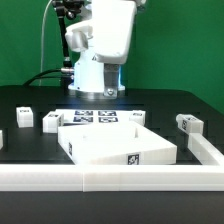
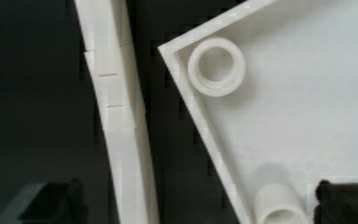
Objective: Assemble one leg
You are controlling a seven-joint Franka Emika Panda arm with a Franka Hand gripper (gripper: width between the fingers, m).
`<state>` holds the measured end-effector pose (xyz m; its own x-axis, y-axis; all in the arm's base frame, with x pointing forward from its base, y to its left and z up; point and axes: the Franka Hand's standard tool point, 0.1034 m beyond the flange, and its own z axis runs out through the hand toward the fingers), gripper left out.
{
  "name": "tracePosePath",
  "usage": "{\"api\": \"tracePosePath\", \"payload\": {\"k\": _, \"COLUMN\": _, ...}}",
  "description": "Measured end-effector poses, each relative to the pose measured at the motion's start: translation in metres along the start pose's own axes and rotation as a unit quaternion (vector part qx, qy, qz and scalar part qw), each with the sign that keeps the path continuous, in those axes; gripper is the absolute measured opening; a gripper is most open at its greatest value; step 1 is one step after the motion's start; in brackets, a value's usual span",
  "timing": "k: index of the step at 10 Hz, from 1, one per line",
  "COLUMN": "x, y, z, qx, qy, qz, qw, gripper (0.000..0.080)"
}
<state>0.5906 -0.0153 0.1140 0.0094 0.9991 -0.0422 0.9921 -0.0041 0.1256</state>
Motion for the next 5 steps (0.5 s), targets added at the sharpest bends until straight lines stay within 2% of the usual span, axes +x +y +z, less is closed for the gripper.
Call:
{"api": "tracePosePath", "payload": {"k": 2, "x": 0.002, "y": -0.021, "z": 0.009, "qx": 0.017, "qy": -0.007, "qz": -0.056, "qw": 0.998, "gripper": 0.065}}
{"api": "tracePosePath", "payload": {"k": 3, "x": 0.003, "y": -0.028, "z": 0.011, "qx": 0.025, "qy": -0.01, "qz": -0.065, "qw": 0.998, "gripper": 0.065}}
{"api": "tracePosePath", "payload": {"k": 4, "x": 0.002, "y": -0.029, "z": 0.011, "qx": 0.023, "qy": -0.01, "qz": -0.062, "qw": 0.998, "gripper": 0.065}}
{"api": "tracePosePath", "payload": {"k": 5, "x": 0.002, "y": -0.037, "z": 0.012, "qx": 0.027, "qy": -0.009, "qz": -0.063, "qw": 0.998, "gripper": 0.065}}
